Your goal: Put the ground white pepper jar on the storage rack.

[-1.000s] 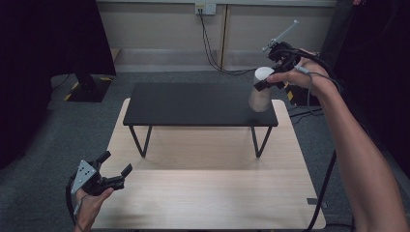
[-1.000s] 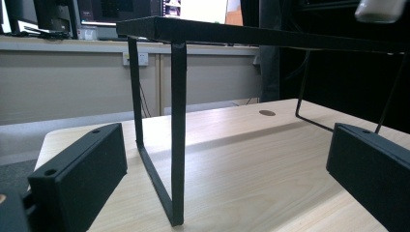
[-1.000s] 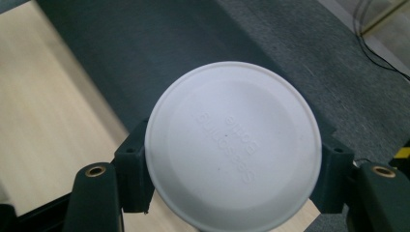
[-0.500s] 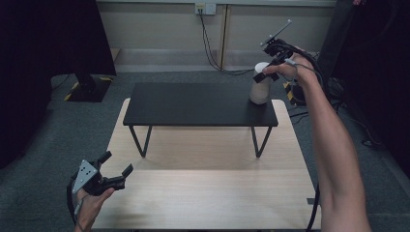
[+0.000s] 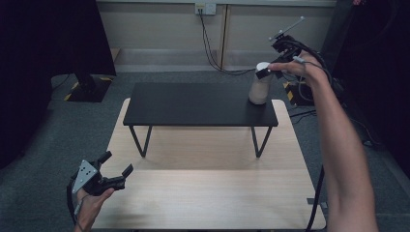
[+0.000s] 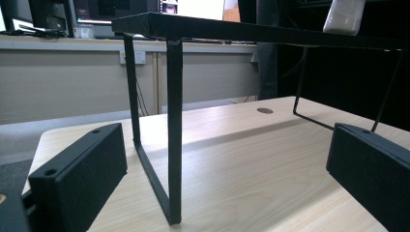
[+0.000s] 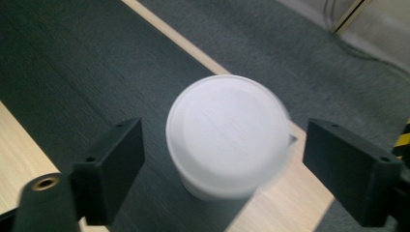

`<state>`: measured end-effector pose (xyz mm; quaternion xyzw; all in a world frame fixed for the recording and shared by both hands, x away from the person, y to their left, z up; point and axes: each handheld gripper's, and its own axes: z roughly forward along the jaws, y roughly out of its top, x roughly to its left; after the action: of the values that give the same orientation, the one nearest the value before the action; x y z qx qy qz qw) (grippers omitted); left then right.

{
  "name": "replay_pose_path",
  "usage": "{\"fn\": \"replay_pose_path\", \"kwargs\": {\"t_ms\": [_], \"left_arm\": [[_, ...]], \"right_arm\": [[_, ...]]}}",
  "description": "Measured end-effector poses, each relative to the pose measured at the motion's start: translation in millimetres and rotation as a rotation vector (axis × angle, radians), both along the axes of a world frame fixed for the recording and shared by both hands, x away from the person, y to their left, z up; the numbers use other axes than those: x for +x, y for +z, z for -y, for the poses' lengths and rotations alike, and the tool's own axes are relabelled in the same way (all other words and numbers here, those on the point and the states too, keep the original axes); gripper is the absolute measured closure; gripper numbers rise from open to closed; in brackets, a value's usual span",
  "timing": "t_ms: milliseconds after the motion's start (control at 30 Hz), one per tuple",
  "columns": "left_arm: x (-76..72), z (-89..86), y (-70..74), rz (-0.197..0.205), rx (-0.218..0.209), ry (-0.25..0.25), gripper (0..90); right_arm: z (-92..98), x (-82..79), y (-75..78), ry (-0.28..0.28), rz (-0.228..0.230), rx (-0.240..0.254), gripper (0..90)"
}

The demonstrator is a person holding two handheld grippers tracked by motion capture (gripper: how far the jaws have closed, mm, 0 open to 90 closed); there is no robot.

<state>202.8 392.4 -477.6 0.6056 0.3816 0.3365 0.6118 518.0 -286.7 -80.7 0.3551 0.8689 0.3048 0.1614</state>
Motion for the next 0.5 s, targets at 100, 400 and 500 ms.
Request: {"fn": "replay_pose_path", "kwargs": {"t_ms": [100, 400, 500], "left_arm": [[-0.2, -0.1, 0.0, 0.0, 0.001, 0.0, 0.0], [0.8, 2.7, 0.9, -0.003, 0.007, -0.016, 0.0], [1.9, 4.3, 0.7, -0.006, 0.008, -0.02, 0.0]], "right_arm": [[10.0, -10.1, 10.0, 0.025, 0.016, 0.002, 12.9], [65.3, -97.5, 41.4, 0.113, 0.129, 0.0, 9.9], [80.1, -124.5, 45.4, 0.149, 0.147, -0.004, 9.6]]}}
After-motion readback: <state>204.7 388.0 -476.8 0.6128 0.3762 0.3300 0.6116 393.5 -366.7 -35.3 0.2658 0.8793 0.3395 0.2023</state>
